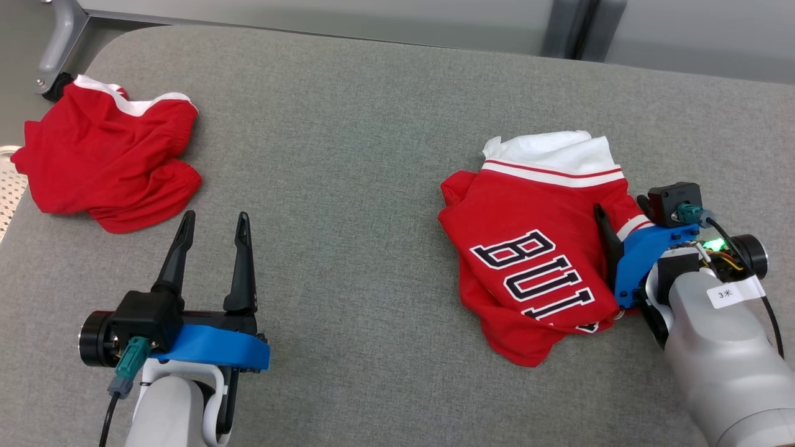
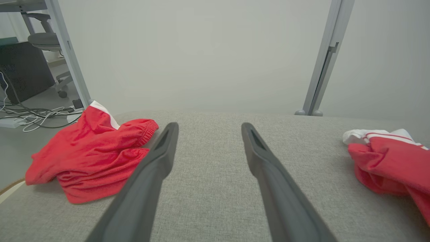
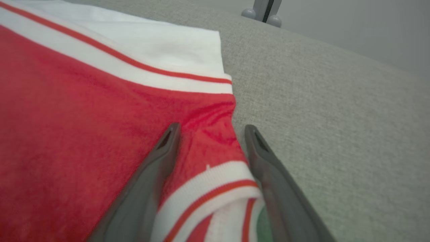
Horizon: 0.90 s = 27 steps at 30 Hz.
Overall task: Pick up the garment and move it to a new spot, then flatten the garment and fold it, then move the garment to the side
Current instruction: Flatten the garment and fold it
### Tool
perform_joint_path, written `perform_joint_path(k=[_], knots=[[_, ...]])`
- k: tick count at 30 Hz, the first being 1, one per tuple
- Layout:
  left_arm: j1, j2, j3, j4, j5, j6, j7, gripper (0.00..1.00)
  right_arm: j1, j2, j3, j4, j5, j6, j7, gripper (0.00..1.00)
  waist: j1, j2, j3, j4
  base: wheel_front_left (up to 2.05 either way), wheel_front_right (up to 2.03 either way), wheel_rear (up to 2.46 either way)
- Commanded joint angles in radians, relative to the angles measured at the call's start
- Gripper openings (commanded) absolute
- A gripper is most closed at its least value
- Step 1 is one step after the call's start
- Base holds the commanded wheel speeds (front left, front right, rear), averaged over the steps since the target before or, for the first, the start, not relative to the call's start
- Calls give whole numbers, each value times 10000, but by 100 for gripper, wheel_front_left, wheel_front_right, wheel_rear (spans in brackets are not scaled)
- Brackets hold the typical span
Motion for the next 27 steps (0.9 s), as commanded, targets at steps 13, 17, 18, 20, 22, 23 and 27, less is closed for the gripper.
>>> perform_joint_path(k=[13, 17, 18, 20, 22, 23, 27], knots=[[297, 78, 359, 98, -2, -16, -31, 100, 400, -223, -85, 44, 578, 3, -581, 0, 0, 0, -635, -592, 0, 0, 0], [504, 106, 453, -15, 5, -17, -31, 100, 571, -674, -127, -406, 670, 3, -659, 0, 0, 0, -975, -966, 0, 0, 0], [548, 104, 467, -42, 7, -17, -29, 100, 600, -826, -146, -642, 694, 3, -666, 0, 0, 0, -1039, -1044, 0, 0, 0], [619, 106, 500, -89, -6, -17, -29, 100, 753, -1107, -194, -1067, 743, 5, -666, 0, 0, 0, -1148, -1193, 0, 0, 0], [674, 94, 487, -146, 8, -17, -31, 100, 905, -1385, -235, -1447, 767, 5, -665, 0, 0, 0, -1238, -1315, 0, 0, 0], [703, 89, 489, -172, 16, -17, -31, 100, 947, -1524, -256, -1617, 784, 5, -665, 0, 0, 0, -1272, -1369, 0, 0, 0], [820, 63, 507, -230, 40, -17, -31, 100, 1009, -2104, -531, -2226, 835, 3, -669, 0, 0, 0, -1406, -1513, 0, 0, 0]])
